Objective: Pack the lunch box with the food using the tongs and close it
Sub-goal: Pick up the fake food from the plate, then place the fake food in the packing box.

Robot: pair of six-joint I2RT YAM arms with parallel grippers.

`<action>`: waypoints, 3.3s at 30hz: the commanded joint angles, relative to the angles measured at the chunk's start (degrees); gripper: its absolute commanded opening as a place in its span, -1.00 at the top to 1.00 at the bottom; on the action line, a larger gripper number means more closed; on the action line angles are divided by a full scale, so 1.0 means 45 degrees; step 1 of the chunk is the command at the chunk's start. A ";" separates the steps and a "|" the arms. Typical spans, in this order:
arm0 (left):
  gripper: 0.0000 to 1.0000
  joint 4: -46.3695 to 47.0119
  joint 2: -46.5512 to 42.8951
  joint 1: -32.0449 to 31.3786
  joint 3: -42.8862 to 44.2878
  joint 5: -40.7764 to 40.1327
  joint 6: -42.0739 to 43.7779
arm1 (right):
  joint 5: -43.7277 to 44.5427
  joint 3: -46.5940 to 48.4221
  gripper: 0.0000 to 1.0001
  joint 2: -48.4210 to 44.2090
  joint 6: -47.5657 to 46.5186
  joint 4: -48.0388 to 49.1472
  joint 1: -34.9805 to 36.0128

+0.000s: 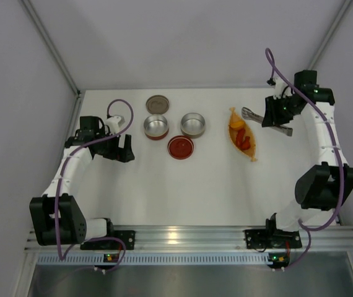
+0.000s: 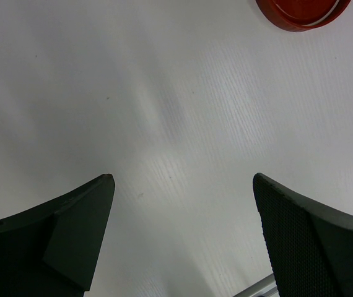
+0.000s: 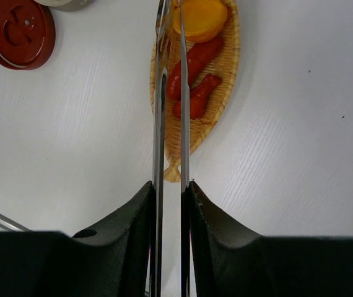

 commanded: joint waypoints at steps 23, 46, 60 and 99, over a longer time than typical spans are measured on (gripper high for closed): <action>-0.96 0.0415 -0.0144 -0.0019 -0.0081 -0.0039 -0.0084 | 0.1609 0.1531 0.24 0.2350 0.3134 -0.0137 0.0708; -0.96 0.0650 0.0052 -0.0019 -0.0238 -0.0391 -0.0045 | 0.1395 0.1961 0.34 0.3542 0.3290 -0.0176 0.0727; -0.96 0.0494 -0.0046 -0.0019 -0.0042 -0.0410 -0.0025 | 0.0127 0.1766 0.94 0.2996 0.2823 -0.0684 0.0708; -0.96 0.0474 0.0208 0.0391 0.0816 0.1015 -0.0806 | -0.4679 0.4146 1.00 0.3225 0.3309 0.2244 0.3401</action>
